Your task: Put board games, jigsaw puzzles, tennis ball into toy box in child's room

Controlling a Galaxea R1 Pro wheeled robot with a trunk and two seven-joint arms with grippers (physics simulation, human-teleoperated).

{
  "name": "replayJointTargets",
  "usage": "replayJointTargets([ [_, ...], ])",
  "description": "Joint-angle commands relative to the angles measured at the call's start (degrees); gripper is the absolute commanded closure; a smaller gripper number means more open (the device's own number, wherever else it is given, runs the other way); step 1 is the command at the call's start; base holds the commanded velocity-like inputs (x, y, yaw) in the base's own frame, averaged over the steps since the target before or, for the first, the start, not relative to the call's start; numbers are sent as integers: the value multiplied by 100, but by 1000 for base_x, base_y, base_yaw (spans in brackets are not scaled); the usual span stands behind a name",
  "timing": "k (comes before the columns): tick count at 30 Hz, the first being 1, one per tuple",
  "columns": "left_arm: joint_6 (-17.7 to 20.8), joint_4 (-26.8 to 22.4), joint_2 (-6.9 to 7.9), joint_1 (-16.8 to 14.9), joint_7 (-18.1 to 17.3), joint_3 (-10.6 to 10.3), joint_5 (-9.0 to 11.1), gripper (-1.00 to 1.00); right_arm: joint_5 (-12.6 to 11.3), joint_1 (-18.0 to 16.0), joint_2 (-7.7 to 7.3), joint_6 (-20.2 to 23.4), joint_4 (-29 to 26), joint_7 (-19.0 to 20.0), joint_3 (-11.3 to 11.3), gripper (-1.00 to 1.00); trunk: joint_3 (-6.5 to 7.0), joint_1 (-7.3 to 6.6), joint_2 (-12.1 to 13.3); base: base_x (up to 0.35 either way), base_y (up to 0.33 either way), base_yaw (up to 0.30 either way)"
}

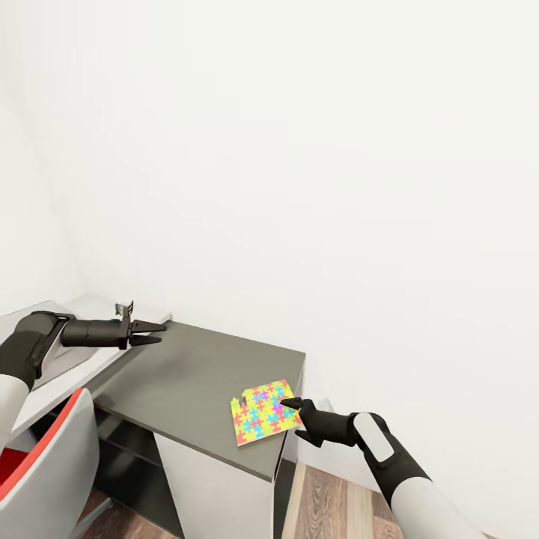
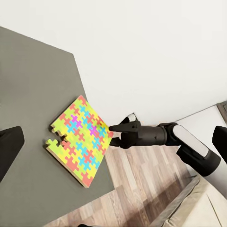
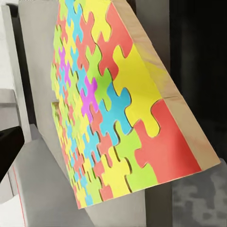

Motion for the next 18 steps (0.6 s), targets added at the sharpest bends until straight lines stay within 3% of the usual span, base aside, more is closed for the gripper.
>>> replayJointTargets([
  [1,60,-3,2,-4,-40,-3,-34,-100,31,-4,1,26,-1,26,-21,-100,-6,0,-3,0,0,13],
  [17,60,-3,-2,-4,-40,2,-34,-100,31,4,5,17,-1,34,-22,-100,-6,0,-3,0,0,2],
  [18,60,-3,-2,-4,-40,2,-34,-100,31,4,5,18,-1,33,-21,100,-6,0,-3,0,0,0],
])
